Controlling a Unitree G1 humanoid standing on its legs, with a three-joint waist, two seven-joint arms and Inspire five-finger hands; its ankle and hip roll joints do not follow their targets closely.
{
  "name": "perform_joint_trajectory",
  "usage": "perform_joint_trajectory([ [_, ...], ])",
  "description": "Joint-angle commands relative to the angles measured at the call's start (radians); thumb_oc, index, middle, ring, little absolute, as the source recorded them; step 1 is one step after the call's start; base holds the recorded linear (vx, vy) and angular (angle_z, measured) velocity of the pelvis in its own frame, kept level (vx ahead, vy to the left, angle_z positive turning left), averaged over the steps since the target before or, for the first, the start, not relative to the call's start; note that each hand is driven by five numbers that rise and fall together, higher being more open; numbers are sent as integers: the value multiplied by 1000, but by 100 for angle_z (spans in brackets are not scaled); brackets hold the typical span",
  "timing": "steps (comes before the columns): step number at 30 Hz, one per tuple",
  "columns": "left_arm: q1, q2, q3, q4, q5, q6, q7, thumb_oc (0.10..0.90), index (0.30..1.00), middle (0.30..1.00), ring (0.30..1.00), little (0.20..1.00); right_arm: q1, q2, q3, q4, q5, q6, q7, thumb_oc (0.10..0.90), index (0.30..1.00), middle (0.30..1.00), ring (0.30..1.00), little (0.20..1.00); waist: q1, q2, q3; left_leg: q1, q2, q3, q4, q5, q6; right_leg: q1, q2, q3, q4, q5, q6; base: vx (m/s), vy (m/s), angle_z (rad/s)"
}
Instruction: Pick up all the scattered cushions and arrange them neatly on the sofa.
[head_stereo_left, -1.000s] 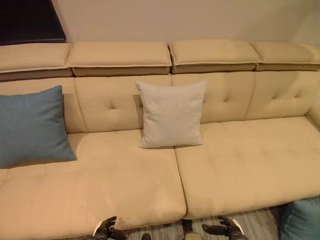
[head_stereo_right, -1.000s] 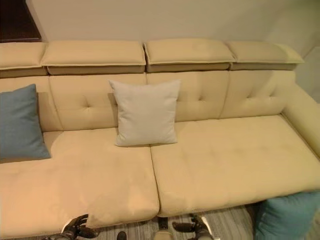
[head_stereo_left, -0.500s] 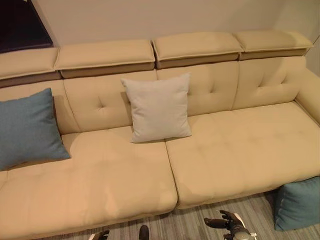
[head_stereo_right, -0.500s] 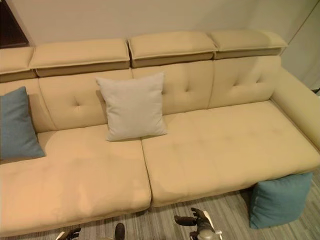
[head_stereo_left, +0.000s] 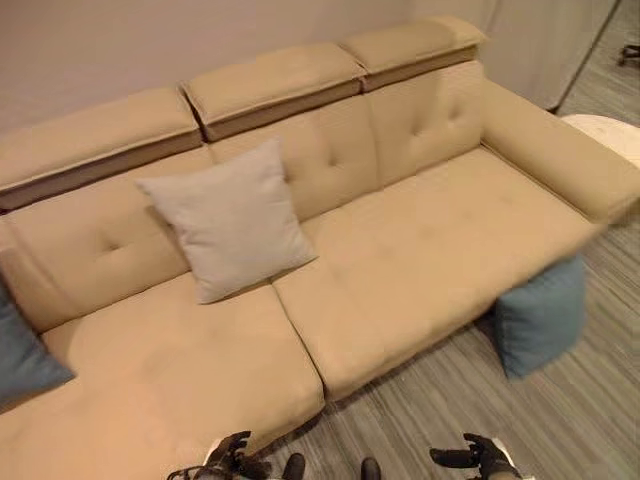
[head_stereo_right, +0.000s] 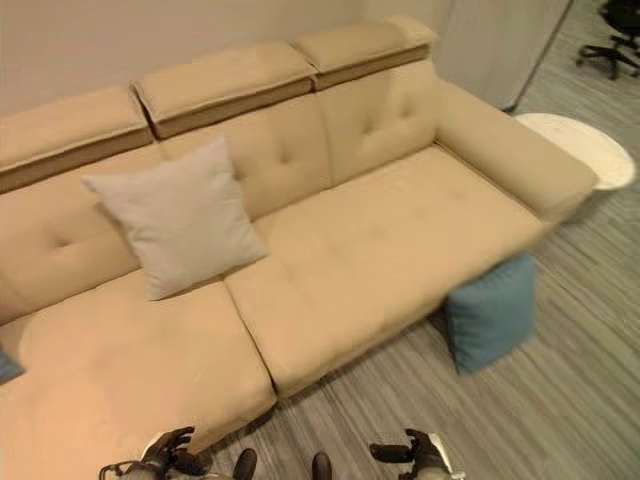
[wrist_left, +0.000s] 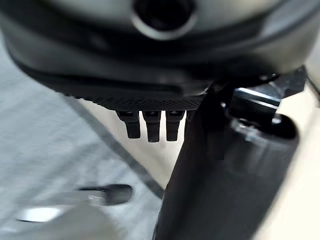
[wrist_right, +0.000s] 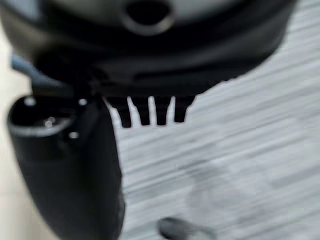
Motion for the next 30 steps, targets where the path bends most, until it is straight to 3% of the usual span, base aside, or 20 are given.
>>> perform_joint_trajectory([
  [1,-14,34,14,-29,30,-19,2,800,900,900,900,900,0,-17,-1,-49,3,-11,-36,800,900,900,900,900,24,-13,19,-37,-73,1,51,-83,25,-72,-22,-63,-17,80,95,-228,197,-111],
  [3,-23,46,14,-26,38,-18,6,800,900,900,900,900,-13,-5,0,-60,17,-11,-38,800,900,900,900,900,23,-15,41,-47,-61,51,44,-72,29,-122,-18,-78,13,96,107,-233,145,-115],
  [4,-28,52,9,-16,53,-15,7,800,900,900,900,900,-13,2,2,-61,18,-12,-40,800,900,900,900,900,37,-9,50,-48,-42,96,41,-72,29,-122,-29,-140,17,84,96,-142,75,-186],
  [5,-28,52,9,-16,53,-15,7,800,900,900,900,900,-13,2,2,-61,18,-12,-40,800,900,900,900,900,37,-11,49,-50,-44,96,40,-69,29,-124,-30,-140,16,85,97,-224,129,-211],
  [6,-14,61,10,1,85,-3,-1,800,900,900,900,900,10,6,10,-44,1,-11,-35,800,900,900,900,900,49,3,43,-46,-16,167,14,-47,35,-89,-56,-295,66,27,61,-194,94,-161],
  [11,9,62,34,3,77,-2,-6,800,900,900,900,900,39,-4,0,-14,-14,-8,-36,800,900,900,900,900,99,13,21,-47,29,277,3,-33,33,17,-81,-420,114,-45,48,-140,-33,-127],
  [15,11,57,19,-8,93,-6,-5,800,900,900,900,900,38,-7,11,-9,-25,-3,-46,800,900,900,900,900,100,4,7,-38,49,330,19,-43,19,35,-70,-415,43,-35,49,16,-157,-94],
  [22,-10,28,-26,-48,85,-6,7,800,900,900,900,900,57,-24,-7,-12,7,-12,-69,800,900,900,900,900,60,21,42,-46,82,314,164,-82,-6,65,-18,-355,16,-58,7,46,-172,-36],
  [26,-21,11,-46,-51,69,-7,13,800,900,900,900,900,65,-27,-28,-13,31,-19,-82,800,900,900,900,900,63,14,47,-91,17,233,191,-88,-5,79,-4,-323,8,-62,1,94,-92,-15],
  [30,-36,0,-61,-49,68,-8,12,800,900,900,900,900,68,-33,-45,-14,52,-19,-96,800,900,900,900,900,68,20,46,-177,-30,245,156,-34,-5,123,25,-290,-22,-74,4,203,-49,-22],
])
